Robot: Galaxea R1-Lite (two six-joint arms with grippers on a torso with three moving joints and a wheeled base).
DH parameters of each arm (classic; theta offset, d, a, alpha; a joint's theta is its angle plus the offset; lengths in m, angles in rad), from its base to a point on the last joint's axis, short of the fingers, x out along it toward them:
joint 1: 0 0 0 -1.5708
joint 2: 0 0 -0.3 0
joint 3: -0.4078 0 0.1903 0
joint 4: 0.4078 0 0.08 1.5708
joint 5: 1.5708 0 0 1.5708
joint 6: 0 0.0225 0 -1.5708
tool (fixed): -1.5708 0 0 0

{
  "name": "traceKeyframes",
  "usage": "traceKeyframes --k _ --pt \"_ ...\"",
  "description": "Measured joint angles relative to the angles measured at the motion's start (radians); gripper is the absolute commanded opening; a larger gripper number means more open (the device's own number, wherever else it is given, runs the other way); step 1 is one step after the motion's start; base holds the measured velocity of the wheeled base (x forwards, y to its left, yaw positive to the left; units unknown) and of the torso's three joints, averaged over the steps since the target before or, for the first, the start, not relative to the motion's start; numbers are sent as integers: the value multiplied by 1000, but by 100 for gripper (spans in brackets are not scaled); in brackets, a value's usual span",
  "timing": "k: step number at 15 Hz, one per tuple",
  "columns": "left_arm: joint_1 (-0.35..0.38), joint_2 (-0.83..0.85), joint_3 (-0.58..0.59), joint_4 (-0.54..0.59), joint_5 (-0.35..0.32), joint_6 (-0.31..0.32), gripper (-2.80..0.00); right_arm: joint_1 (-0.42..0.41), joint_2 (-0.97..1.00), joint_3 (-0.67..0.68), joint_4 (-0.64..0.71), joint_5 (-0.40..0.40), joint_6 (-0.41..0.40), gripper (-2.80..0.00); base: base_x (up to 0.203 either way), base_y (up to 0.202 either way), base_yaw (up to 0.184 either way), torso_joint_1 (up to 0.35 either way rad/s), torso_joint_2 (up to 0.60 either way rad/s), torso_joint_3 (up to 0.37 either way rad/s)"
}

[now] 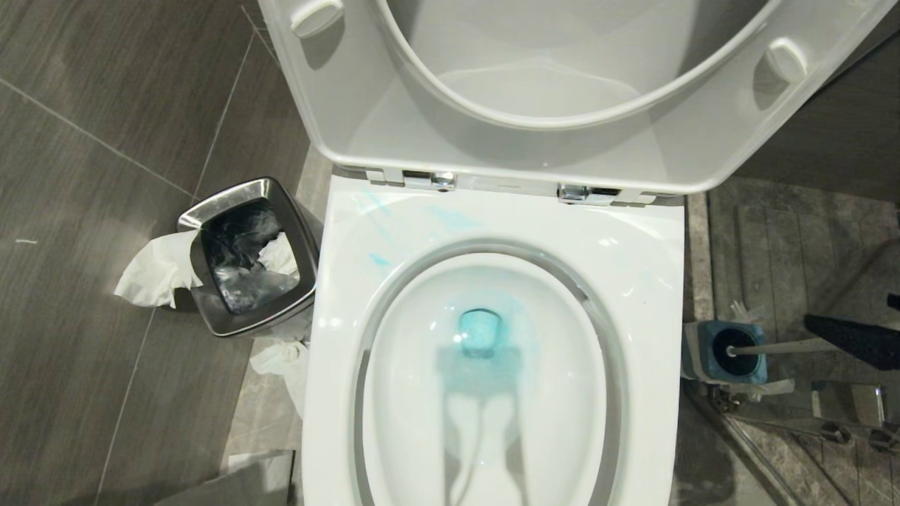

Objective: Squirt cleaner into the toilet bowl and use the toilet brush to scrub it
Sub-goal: Scrub the toilet bowl

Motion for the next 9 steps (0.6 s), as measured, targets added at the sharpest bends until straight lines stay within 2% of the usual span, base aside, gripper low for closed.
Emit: traceKeyframes --k 1,2,3,5,9 --pt "0 0 0 0 0 0 -280 -37 -25 -5 51 77 -2 0 0 0 0 0 0 0" --pt "0 0 0 0 1 0 -280 -58 -47 -7 79 119 -9 0 0 0 0 0 0 0" --pt "0 0 0 0 0 0 -280 -70 -63 -8 84 118 -13 0 0 0 0 0 0 0" --pt "0 0 0 0 0 0 -280 -78 -81 -6 84 55 -16 0 0 0 0 0 0 0" --pt "0 0 0 0 0 0 -280 -80 -95 -9 81 44 -26 0 0 0 0 0 0 0"
